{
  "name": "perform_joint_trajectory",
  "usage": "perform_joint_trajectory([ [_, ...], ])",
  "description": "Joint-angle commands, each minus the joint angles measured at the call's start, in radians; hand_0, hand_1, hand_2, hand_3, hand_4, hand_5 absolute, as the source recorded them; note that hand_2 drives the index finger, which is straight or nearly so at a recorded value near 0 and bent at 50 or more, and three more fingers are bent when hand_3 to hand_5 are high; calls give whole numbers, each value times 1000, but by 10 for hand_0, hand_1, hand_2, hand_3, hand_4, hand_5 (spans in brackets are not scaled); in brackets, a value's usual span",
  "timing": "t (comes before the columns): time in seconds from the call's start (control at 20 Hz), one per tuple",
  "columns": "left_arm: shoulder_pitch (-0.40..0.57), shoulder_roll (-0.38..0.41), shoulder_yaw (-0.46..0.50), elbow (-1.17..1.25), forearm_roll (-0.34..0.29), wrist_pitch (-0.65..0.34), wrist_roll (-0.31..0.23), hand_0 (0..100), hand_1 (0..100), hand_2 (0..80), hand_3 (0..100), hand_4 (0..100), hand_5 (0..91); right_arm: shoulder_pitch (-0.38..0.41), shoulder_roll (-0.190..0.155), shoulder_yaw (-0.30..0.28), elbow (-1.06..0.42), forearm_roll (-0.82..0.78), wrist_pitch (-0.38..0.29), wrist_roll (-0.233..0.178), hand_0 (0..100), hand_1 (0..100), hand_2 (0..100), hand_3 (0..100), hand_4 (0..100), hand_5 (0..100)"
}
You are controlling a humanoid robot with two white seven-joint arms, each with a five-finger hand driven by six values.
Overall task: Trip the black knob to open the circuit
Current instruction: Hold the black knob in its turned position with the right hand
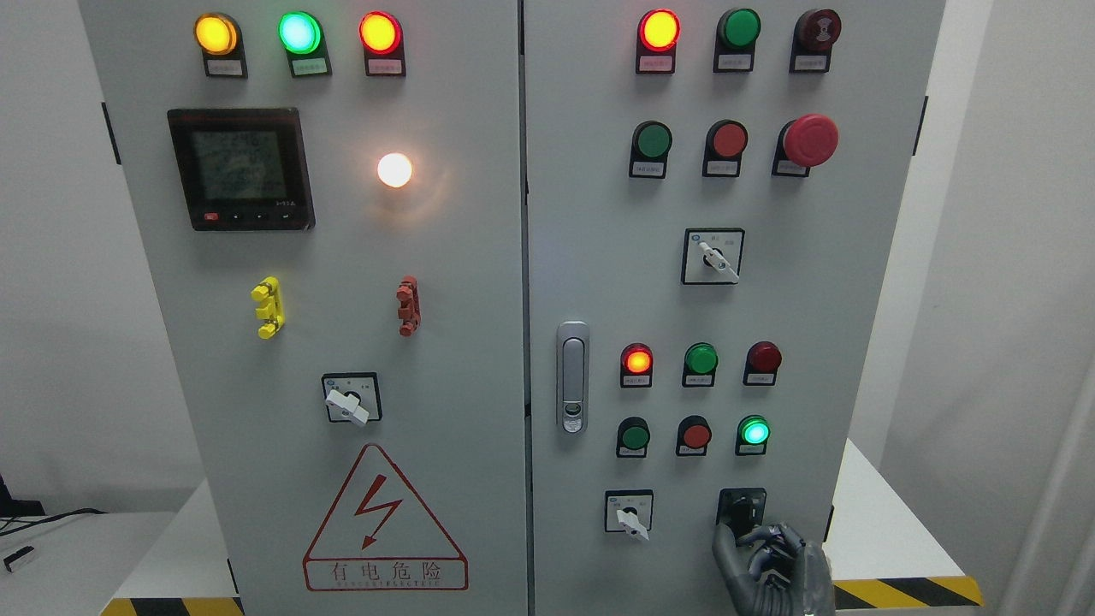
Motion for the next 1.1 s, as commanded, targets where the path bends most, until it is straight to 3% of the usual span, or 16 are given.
perform_joint_trajectory([
  [0.0,0,0,0,1,-31,0,-1,120,389,0,0,0,0,-1,0,-3,-1,4,0,-2,293,687,579,943,892,956],
  [1.05,0,0,0,1,-31,0,-1,120,389,0,0,0,0,1,-3,-8,1,19,1,-5,266,714,547,918,872,948],
])
